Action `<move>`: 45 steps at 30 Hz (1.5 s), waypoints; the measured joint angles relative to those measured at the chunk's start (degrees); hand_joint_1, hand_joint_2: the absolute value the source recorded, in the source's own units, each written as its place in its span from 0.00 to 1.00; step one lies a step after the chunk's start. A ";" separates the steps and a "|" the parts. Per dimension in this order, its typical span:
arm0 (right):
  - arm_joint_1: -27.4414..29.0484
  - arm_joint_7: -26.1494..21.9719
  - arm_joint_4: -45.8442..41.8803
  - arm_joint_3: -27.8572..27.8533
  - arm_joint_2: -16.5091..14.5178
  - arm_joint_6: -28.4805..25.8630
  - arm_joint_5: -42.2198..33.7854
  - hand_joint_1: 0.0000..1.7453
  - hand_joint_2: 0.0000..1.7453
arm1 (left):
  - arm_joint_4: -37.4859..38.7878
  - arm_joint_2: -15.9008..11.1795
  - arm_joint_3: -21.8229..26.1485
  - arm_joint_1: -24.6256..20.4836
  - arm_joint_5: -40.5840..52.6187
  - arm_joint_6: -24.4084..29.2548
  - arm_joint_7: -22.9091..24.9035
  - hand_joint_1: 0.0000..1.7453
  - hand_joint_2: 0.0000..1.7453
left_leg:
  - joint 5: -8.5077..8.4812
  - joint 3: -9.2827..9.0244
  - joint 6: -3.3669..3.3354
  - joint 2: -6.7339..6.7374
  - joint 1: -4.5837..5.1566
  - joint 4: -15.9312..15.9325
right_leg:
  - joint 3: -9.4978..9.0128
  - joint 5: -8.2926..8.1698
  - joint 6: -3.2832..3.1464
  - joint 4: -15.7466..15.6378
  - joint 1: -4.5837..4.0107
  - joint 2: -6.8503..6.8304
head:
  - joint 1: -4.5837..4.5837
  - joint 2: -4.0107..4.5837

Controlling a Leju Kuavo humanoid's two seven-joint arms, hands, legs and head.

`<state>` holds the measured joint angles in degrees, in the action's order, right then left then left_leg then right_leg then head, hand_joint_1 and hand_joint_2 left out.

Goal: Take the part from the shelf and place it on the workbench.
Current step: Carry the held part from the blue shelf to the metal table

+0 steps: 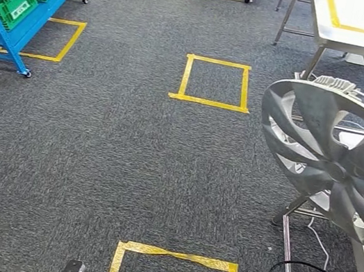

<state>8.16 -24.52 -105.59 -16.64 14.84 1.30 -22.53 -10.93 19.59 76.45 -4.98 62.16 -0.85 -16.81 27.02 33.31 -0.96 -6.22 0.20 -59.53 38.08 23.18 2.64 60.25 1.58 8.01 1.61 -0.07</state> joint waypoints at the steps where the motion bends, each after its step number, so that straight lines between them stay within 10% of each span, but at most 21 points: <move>1: 0.09 -0.03 0.00 -0.10 -0.02 0.01 -0.04 1.00 1.00 | 0.00 0.02 0.01 -0.03 0.00 0.00 0.01 0.00 1.00 | 0.08 -0.30 0.16 -0.46 -0.02 0.88 | 0.27 -0.22 0.37 -0.12 0.15 0.83 | -0.04 0.00; 3: 0.57 -0.05 -0.01 -0.37 -0.07 0.05 -0.04 1.00 1.00 | 0.00 0.15 0.03 -0.08 -0.01 0.02 0.01 0.00 1.00 | -0.09 -0.64 0.36 1.00 -0.11 1.60 | 0.74 -0.69 1.12 -0.58 0.39 1.85 | -0.19 0.00; 7: 0.35 -0.05 0.01 -0.55 -0.20 0.25 -0.03 1.00 1.00 | 0.00 0.20 0.07 -0.02 0.07 0.29 0.01 0.00 1.00 | -0.58 -1.12 -0.39 4.76 -0.08 2.48 | 5.04 4.10 1.83 7.90 -0.41 -5.87 | 0.30 0.00; 10: 0.28 -0.07 0.14 -0.54 -0.33 0.30 -0.26 1.00 1.00 | 0.00 0.14 0.10 0.05 -0.09 0.20 0.01 0.00 1.00 | -0.41 -1.17 -0.49 7.59 0.19 2.47 | 7.34 6.39 2.10 14.26 -0.36 -7.72 | 0.31 0.00; 14: -0.09 -0.23 0.21 -0.99 -0.60 -0.15 -1.67 1.00 1.00 | 0.00 0.18 0.17 -0.03 -0.38 -0.26 -0.02 0.00 1.00 | 0.15 -1.72 0.14 10.46 0.50 2.41 | -1.05 1.59 1.60 1.38 -0.68 -10.52 | 0.26 0.00; 16: -0.41 -0.20 0.20 -1.50 -0.73 -0.44 -2.46 1.00 1.00 | 0.00 0.15 0.25 -0.09 -0.46 -0.09 0.10 0.00 1.00 | 0.33 -2.00 0.66 11.45 0.79 2.43 | -2.46 1.24 0.73 -1.05 -0.99 -11.08 | 0.15 0.00; 20: -0.82 0.02 0.16 -2.79 -0.80 -1.45 -2.94 1.00 1.00 | 0.00 0.12 0.31 -0.20 -0.75 0.47 0.61 0.00 1.00 | 2.03 -1.36 1.83 10.26 0.52 0.58 | -2.22 0.58 -0.67 -1.59 -0.66 -8.60 | 0.03 0.00; 23: -1.56 -0.03 0.16 -3.31 -0.97 -2.86 -2.85 1.00 1.00 | 0.00 0.07 0.44 -0.14 -1.02 0.55 0.66 0.00 1.00 | 7.26 3.55 2.22 6.95 0.34 -9.75 | -2.08 0.34 -1.06 -1.75 -0.43 -6.78 | -0.22 0.00; 25: -1.71 -0.07 0.17 -3.47 -1.13 -3.23 -2.84 1.00 1.00 | 0.00 0.04 0.66 -0.06 -1.09 0.53 0.67 0.00 1.00 | 7.81 5.73 2.27 6.67 0.25 -13.77 | -2.01 0.26 -1.04 -1.74 -0.38 -5.28 | -0.25 0.00; 27: -1.84 -0.17 0.17 -3.55 -1.38 -3.64 -3.08 1.00 1.00 | 0.00 0.03 0.84 -0.04 -1.00 0.28 0.77 0.00 1.00 | 4.38 3.98 2.33 5.99 -0.06 -9.82 | -2.00 0.12 -0.81 -1.73 -0.21 -3.60 | -0.24 0.00; 31: -2.86 -0.99 0.17 -3.61 -2.09 -5.38 -3.24 1.00 1.00 | 0.00 0.13 0.89 -0.14 -0.43 -0.25 1.31 0.00 1.00 | 0.24 -1.11 2.35 0.09 -1.24 1.25 | -1.00 -0.42 0.53 -1.39 0.10 -0.32 | -0.33 0.00; 33: -3.11 -1.42 0.17 -3.66 -2.28 -6.70 -2.80 1.00 1.00 | 0.00 0.19 0.90 -0.25 -0.29 -0.27 1.16 0.00 1.00 | 0.25 -1.12 1.51 1.14 -1.07 1.56 | -0.40 -0.96 1.37 -1.73 0.46 0.93 | -0.48 0.00; 37: -4.56 -1.43 0.42 -3.56 -2.52 -8.03 -2.52 1.00 1.00 | 0.00 0.27 0.90 -0.32 0.40 0.45 1.12 0.00 1.00 | -0.15 -1.16 -0.02 4.63 -0.54 1.86 | 3.45 2.98 1.73 5.65 -0.12 -5.98 | 0.02 0.00; 40: -5.31 -1.38 0.82 -3.38 -2.74 -8.48 -2.59 1.00 1.00 | 0.00 0.22 0.92 -0.27 0.58 0.69 1.46 0.00 1.00 | -0.03 -1.17 -0.33 7.32 -0.05 1.85 | 6.95 6.70 1.69 14.72 -0.16 -7.53 | 0.08 0.00; 45: -6.37 -1.52 1.30 -3.36 -3.08 -8.69 -4.44 1.00 1.00 | 0.00 0.22 0.92 -0.33 -0.09 0.71 0.98 0.00 1.00 | 0.45 -1.51 0.29 10.61 0.42 1.71 | -1.76 1.58 1.11 0.93 -0.76 -11.62 | 0.02 0.00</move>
<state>1.79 -26.04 -104.28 -20.00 11.76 -7.39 -26.97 -10.93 19.81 77.37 -5.31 62.07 -0.15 -15.83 27.47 31.80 -0.67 4.39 0.63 -57.83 36.31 24.76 3.75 61.18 0.82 -3.61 1.63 -0.07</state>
